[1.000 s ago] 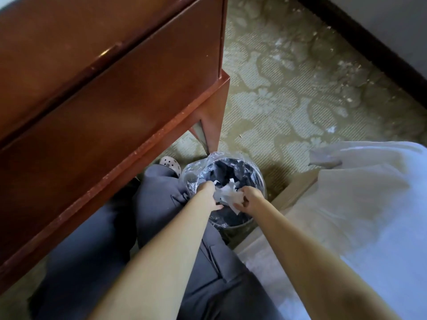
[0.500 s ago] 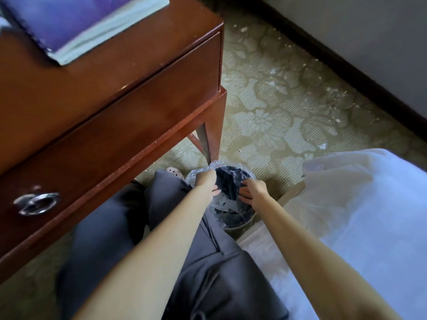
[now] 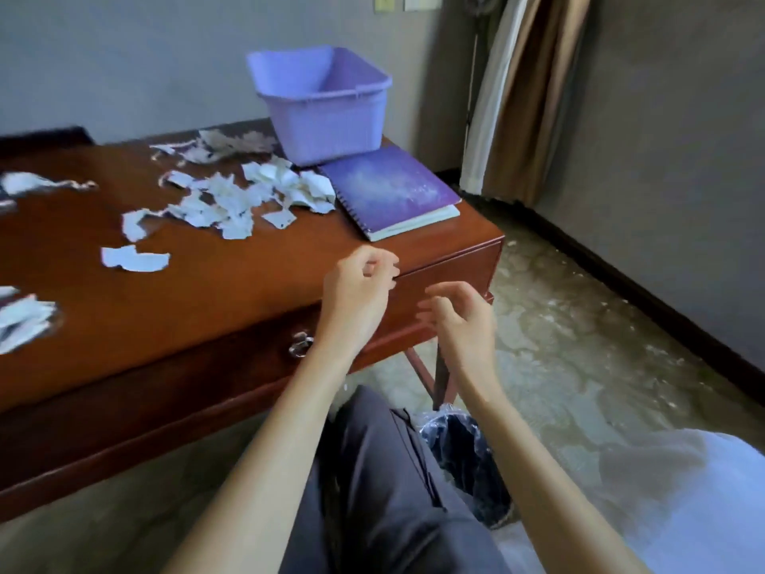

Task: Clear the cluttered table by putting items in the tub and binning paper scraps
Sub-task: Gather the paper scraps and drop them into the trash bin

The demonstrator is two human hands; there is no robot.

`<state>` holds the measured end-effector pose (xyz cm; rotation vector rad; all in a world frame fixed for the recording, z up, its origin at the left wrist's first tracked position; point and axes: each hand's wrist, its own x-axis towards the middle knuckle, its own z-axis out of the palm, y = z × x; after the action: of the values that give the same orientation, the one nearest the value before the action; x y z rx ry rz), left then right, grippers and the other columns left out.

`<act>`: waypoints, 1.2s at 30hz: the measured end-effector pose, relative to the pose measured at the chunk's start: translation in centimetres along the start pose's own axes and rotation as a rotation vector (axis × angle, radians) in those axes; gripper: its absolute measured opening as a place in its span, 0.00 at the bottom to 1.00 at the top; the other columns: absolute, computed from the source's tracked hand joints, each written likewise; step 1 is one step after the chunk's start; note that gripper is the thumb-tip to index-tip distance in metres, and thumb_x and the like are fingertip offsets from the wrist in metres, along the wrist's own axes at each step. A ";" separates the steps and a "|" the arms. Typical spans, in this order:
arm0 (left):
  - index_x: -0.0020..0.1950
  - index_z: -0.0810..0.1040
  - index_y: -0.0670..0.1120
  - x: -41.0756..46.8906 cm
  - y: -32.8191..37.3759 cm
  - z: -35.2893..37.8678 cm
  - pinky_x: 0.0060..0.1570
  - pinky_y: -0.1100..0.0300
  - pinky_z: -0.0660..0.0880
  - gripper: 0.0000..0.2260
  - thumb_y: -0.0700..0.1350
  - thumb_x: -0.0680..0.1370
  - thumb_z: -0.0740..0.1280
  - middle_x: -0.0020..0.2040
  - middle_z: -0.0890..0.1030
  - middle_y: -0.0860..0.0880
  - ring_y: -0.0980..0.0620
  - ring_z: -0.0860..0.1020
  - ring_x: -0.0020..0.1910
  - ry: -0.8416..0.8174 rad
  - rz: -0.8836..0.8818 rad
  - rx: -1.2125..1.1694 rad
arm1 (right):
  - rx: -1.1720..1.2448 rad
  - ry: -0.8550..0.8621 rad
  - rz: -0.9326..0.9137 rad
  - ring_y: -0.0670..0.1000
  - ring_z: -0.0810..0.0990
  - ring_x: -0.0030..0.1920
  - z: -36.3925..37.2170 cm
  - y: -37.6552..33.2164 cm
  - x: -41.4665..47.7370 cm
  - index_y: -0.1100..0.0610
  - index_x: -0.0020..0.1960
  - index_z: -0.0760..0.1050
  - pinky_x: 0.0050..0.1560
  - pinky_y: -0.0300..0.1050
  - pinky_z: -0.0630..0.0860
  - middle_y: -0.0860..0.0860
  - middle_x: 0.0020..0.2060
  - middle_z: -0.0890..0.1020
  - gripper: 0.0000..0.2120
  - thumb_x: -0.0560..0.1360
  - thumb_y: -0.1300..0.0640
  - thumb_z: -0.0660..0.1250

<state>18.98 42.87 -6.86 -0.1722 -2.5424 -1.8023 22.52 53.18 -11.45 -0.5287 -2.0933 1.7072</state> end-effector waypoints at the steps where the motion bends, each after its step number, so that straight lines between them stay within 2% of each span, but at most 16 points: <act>1: 0.47 0.77 0.48 -0.1 0.2 -1.7 0.55 0.52 0.78 0.07 0.42 0.79 0.59 0.46 0.82 0.48 0.50 0.81 0.48 0.043 0.027 0.018 | 0.023 -0.022 -0.045 0.49 0.83 0.38 1.3 -1.3 -0.2 0.49 0.37 0.75 0.47 0.51 0.81 0.46 0.33 0.81 0.14 0.72 0.66 0.59; 2: 0.47 0.78 0.48 -0.2 0.2 -3.4 0.55 0.52 0.78 0.07 0.42 0.79 0.60 0.47 0.82 0.49 0.50 0.81 0.50 0.088 0.051 0.042 | 0.036 -0.043 -0.086 0.50 0.83 0.39 2.6 -2.5 -0.4 0.49 0.37 0.75 0.49 0.53 0.80 0.45 0.33 0.81 0.14 0.72 0.66 0.60; 4: 0.50 0.79 0.47 -0.4 -0.2 -6.8 0.54 0.61 0.75 0.08 0.42 0.79 0.60 0.49 0.81 0.50 0.52 0.79 0.51 0.184 0.059 0.126 | 0.013 -0.096 -0.149 0.52 0.82 0.43 5.6 -4.7 -0.9 0.51 0.41 0.77 0.53 0.54 0.78 0.47 0.37 0.82 0.10 0.72 0.64 0.61; 5: 0.53 0.79 0.46 -0.5 -0.6 -8.6 0.53 0.66 0.72 0.09 0.42 0.79 0.59 0.52 0.81 0.50 0.53 0.78 0.53 0.241 0.046 0.197 | -0.016 -0.137 -0.170 0.51 0.81 0.46 7.2 -5.6 -1.1 0.53 0.44 0.78 0.55 0.51 0.76 0.48 0.40 0.83 0.09 0.73 0.64 0.61; 6: 0.57 0.78 0.46 -0.7 -1.2 -10.3 0.54 0.67 0.69 0.10 0.42 0.80 0.59 0.56 0.80 0.50 0.52 0.76 0.56 0.305 0.026 0.271 | -0.060 -0.188 -0.190 0.51 0.80 0.49 8.8 -6.4 -1.4 0.55 0.48 0.79 0.56 0.46 0.75 0.49 0.45 0.83 0.09 0.73 0.63 0.61; 8: 0.63 0.74 0.46 -1.0 -2.6 -13.7 0.61 0.60 0.67 0.13 0.44 0.80 0.58 0.63 0.76 0.48 0.50 0.71 0.65 0.428 -0.044 0.426 | -0.183 -0.310 -0.239 0.51 0.78 0.56 11.9 -7.4 -1.9 0.57 0.56 0.77 0.56 0.41 0.70 0.52 0.53 0.81 0.12 0.75 0.62 0.61; 11: 0.70 0.68 0.47 -1.3 -5.4 -18.8 0.73 0.48 0.55 0.18 0.47 0.80 0.58 0.73 0.66 0.45 0.44 0.58 0.75 0.544 -0.221 0.653 | -0.342 -0.498 -0.312 0.54 0.74 0.62 16.5 -8.5 -2.9 0.56 0.62 0.73 0.62 0.46 0.69 0.54 0.61 0.76 0.15 0.76 0.60 0.60; 14: 0.75 0.58 0.51 -1.9 -8.7 -22.9 0.73 0.39 0.45 0.23 0.50 0.81 0.56 0.78 0.51 0.42 0.40 0.42 0.77 0.543 -0.424 0.785 | -0.433 -0.634 -0.382 0.55 0.73 0.63 20.5 -9.0 -4.4 0.57 0.66 0.70 0.63 0.45 0.68 0.55 0.63 0.73 0.18 0.77 0.60 0.60; 17: 0.77 0.53 0.53 -2.3 -11.4 -25.5 0.71 0.34 0.41 0.26 0.55 0.80 0.55 0.78 0.43 0.41 0.36 0.36 0.75 0.554 -0.500 0.881 | -0.484 -0.708 -0.454 0.56 0.70 0.65 24.1 -9.2 -5.8 0.58 0.68 0.69 0.63 0.44 0.67 0.55 0.66 0.71 0.19 0.77 0.61 0.60; 21: 0.77 0.46 0.55 -2.3 -12.7 -28.7 0.67 0.31 0.36 0.30 0.63 0.78 0.50 0.77 0.38 0.40 0.32 0.33 0.73 0.580 -0.608 0.957 | -0.548 -0.724 -0.552 0.56 0.63 0.70 28.1 -9.2 -7.3 0.57 0.68 0.68 0.69 0.49 0.64 0.56 0.68 0.68 0.19 0.77 0.59 0.60; 25: 0.77 0.43 0.55 -1.9 -13.8 -30.9 0.69 0.32 0.40 0.32 0.65 0.78 0.48 0.77 0.40 0.39 0.32 0.39 0.75 0.511 -0.677 0.906 | -0.597 -0.686 -0.612 0.57 0.59 0.72 30.6 -8.9 -7.9 0.56 0.69 0.67 0.70 0.50 0.62 0.55 0.69 0.66 0.20 0.78 0.56 0.60; 29: 0.78 0.43 0.51 -0.3 -14.3 -31.6 0.74 0.42 0.43 0.33 0.65 0.78 0.48 0.78 0.42 0.39 0.38 0.44 0.77 0.465 -0.548 0.861 | -0.561 -0.729 -0.603 0.56 0.63 0.71 32.0 -9.0 -7.3 0.56 0.70 0.65 0.71 0.50 0.64 0.56 0.70 0.65 0.22 0.77 0.56 0.60; 32: 0.78 0.43 0.49 1.2 -14.5 -31.9 0.75 0.48 0.48 0.34 0.62 0.79 0.52 0.78 0.43 0.40 0.42 0.45 0.78 0.471 -0.428 0.798 | -0.515 -0.713 -0.596 0.55 0.64 0.70 32.4 -9.2 -6.5 0.56 0.71 0.64 0.70 0.51 0.66 0.55 0.70 0.65 0.22 0.77 0.56 0.59; 34: 0.78 0.43 0.48 2.2 -14.6 -32.3 0.75 0.47 0.50 0.32 0.59 0.80 0.52 0.78 0.42 0.40 0.41 0.44 0.77 0.518 -0.408 0.828 | -0.549 -0.726 -0.613 0.55 0.63 0.71 32.8 -9.2 -6.1 0.54 0.71 0.64 0.71 0.52 0.63 0.55 0.71 0.64 0.23 0.77 0.53 0.58; 36: 0.78 0.45 0.48 3.2 -14.7 -32.9 0.74 0.45 0.51 0.28 0.57 0.81 0.49 0.78 0.44 0.41 0.41 0.44 0.77 0.573 -0.418 0.891 | -0.643 -0.764 -0.659 0.57 0.60 0.73 33.2 -9.1 -6.2 0.52 0.72 0.62 0.73 0.53 0.59 0.55 0.73 0.62 0.26 0.76 0.46 0.55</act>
<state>12.80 7.34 -9.47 0.7973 -2.7118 -0.4613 10.22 20.58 -9.01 0.7299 -2.8758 0.8818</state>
